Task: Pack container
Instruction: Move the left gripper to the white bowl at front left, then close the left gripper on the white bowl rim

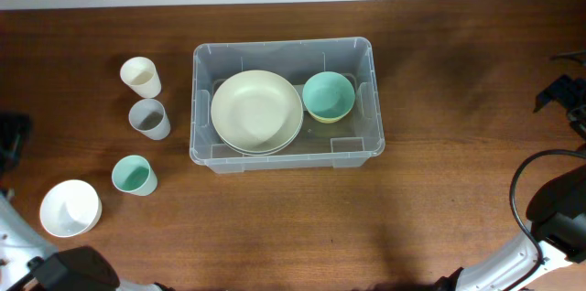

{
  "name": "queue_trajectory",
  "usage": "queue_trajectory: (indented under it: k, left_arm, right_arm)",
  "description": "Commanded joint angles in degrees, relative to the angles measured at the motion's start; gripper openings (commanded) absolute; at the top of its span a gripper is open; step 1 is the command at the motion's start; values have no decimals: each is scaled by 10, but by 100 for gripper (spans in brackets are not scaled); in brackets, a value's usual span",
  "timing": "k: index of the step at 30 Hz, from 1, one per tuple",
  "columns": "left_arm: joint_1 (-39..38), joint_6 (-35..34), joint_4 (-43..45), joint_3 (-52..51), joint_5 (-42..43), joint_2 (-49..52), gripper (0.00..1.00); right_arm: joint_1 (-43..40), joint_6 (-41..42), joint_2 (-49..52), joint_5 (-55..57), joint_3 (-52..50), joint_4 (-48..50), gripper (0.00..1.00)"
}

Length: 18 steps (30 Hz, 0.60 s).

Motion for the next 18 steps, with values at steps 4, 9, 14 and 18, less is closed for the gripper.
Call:
queue_trajectory:
  k: [4, 9, 14, 18]
  left_arm:
    - [61, -87, 38, -134, -8, -22, 92]
    - [73, -87, 103, -223, -7, -22, 92]
    - [73, -87, 169, -302, -8, -22, 92]
    - [73, -104, 206, -361, -7, -22, 92]
  right_arm:
    - [0, 4, -14, 5, -1, 1, 99]
    - [0, 5, -14, 5, -1, 1, 99]
    - [0, 5, -14, 5, -1, 1, 99]
    - [0, 5, -14, 5, -1, 1, 99]
